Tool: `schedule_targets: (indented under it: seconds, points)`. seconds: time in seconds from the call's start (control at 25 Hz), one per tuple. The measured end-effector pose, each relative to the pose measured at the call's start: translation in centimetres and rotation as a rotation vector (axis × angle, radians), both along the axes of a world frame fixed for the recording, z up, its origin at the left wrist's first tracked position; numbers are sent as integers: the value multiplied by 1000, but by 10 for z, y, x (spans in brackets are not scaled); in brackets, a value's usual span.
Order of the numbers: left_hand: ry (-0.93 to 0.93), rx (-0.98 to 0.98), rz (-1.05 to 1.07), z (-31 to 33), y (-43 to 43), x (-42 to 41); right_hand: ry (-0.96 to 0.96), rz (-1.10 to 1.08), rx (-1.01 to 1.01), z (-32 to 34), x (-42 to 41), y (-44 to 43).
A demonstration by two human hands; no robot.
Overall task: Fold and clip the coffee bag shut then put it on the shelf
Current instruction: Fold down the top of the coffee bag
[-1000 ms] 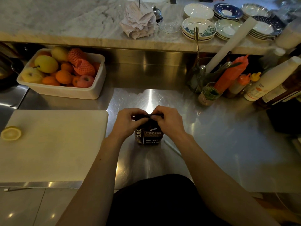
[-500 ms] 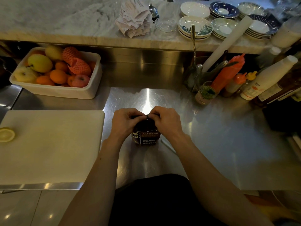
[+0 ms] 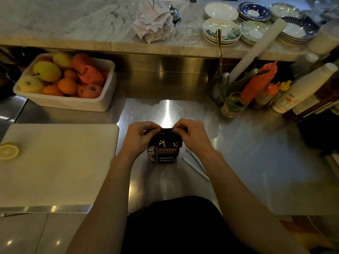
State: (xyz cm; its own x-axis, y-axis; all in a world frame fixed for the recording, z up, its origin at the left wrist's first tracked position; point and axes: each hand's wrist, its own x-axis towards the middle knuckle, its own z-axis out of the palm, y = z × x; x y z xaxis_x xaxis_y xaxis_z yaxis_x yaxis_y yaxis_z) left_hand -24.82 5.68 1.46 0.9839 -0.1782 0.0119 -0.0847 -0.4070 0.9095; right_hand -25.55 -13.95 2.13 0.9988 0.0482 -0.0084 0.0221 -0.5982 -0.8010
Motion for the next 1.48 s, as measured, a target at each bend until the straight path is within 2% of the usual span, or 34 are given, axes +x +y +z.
schedule_targets:
  seconds: [0.24,0.4,0.56,0.64,0.72,0.84,1.0,1.12,1.32,1.48]
  points:
    - [96,1,-33,2,11,3,-14,-100,20,-2,-4,5]
    - [114,-51,-16,-3,11,0,-36,-75,65,-5,-10,4]
    - [82,-109,65,-7,7,-3,85,18,76,-10,-4,-10]
    - [100,-125,54,-6,8,-4,135,-40,66,-14,-5,-8]
    - [132,-109,-7,-4,11,-2,85,-136,40,-17,-8,-3]
    - [175,-52,-77,-9,18,0,49,-165,54,-22,-11,1]
    - [166,-66,40,-21,18,-7,92,-39,90,-22,-9,-7]
    - [153,-91,75,-26,14,-7,136,77,18,-22,-8,-11]
    - [158,-98,-4,-26,12,-5,130,-144,20,-27,-12,-1]
    - [176,-115,20,-29,12,-6,95,-152,30,-35,-18,0]
